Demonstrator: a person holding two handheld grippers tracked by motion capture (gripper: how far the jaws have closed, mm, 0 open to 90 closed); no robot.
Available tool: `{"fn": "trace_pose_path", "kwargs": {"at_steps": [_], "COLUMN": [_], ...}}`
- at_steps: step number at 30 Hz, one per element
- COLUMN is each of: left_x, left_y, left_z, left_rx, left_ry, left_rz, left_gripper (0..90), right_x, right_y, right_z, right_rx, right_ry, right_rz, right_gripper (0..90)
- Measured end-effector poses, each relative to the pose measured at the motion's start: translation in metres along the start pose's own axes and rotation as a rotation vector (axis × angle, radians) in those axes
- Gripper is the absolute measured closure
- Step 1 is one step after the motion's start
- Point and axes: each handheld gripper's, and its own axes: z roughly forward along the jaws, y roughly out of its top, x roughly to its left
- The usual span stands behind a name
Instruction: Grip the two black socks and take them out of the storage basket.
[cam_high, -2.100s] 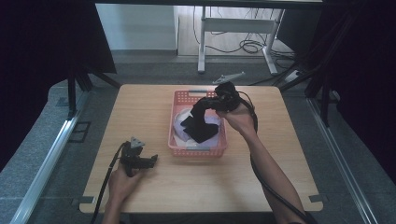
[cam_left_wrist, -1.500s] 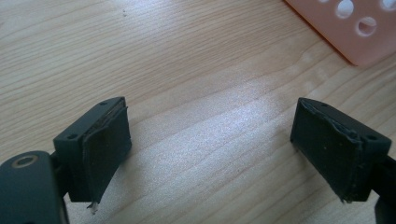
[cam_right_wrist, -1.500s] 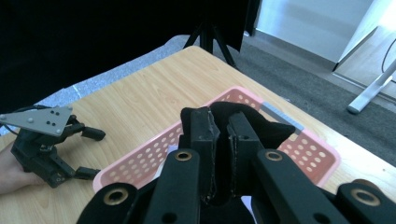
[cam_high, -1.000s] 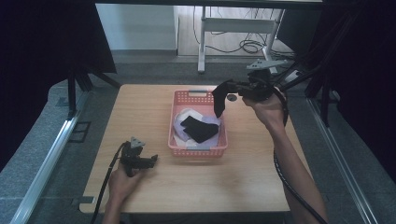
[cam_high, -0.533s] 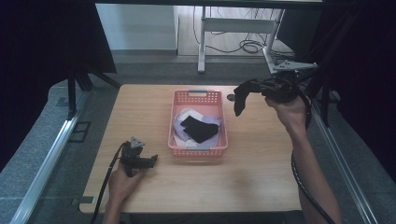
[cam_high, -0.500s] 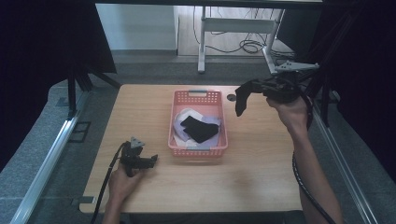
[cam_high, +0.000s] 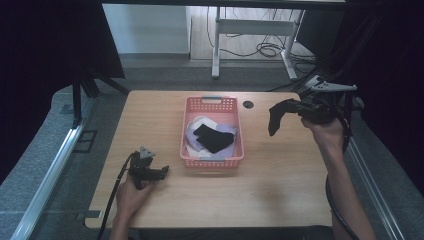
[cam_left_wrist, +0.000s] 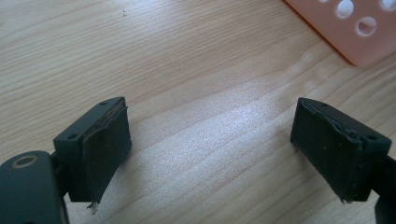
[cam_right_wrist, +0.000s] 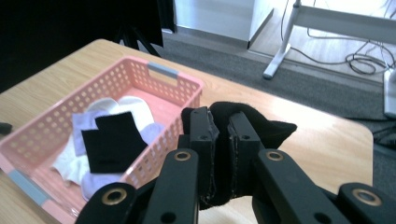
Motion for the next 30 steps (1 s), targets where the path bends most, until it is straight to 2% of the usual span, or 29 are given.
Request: {"fn": "trace_pose_path", "kwargs": {"at_steps": [2,7,9,16,20,23,30], "left_x": [0.001,0.0,0.0,0.0,0.0,0.0,0.0], "left_y": [0.0,0.0,0.0,0.0,0.0,0.0,0.0], "left_z": [0.0,0.0,0.0,0.0,0.0,0.0,0.0], "left_rx": [0.006,-0.001,0.006,0.004,0.003,0.003,0.003], "left_ry": [0.0,0.0,0.0,0.0,0.0,0.0,-0.001], "left_rz": [0.008,-0.003,0.007,0.003,0.003,0.002,0.002], "left_gripper": [11.9,11.9,11.9,11.9,11.8,11.9,11.9], "right_x": [-0.003,-0.01,-0.012,-0.022,-0.025,-0.027,-0.026], "right_y": [-0.009,-0.032,-0.044,-0.087,-0.105,-0.116,-0.137], "right_z": [0.002,0.011,0.016,0.041,0.053,0.061,0.078], "right_rx": [0.016,0.05,0.073,0.151,0.182,0.197,0.249], "right_ry": [-0.013,-0.032,-0.046,-0.04,-0.036,-0.028,-0.034], "right_rz": [0.002,0.012,0.007,0.051,0.073,0.092,0.102], "right_gripper": [82.7,82.3,81.9,81.8,81.5,81.3,80.0]}}
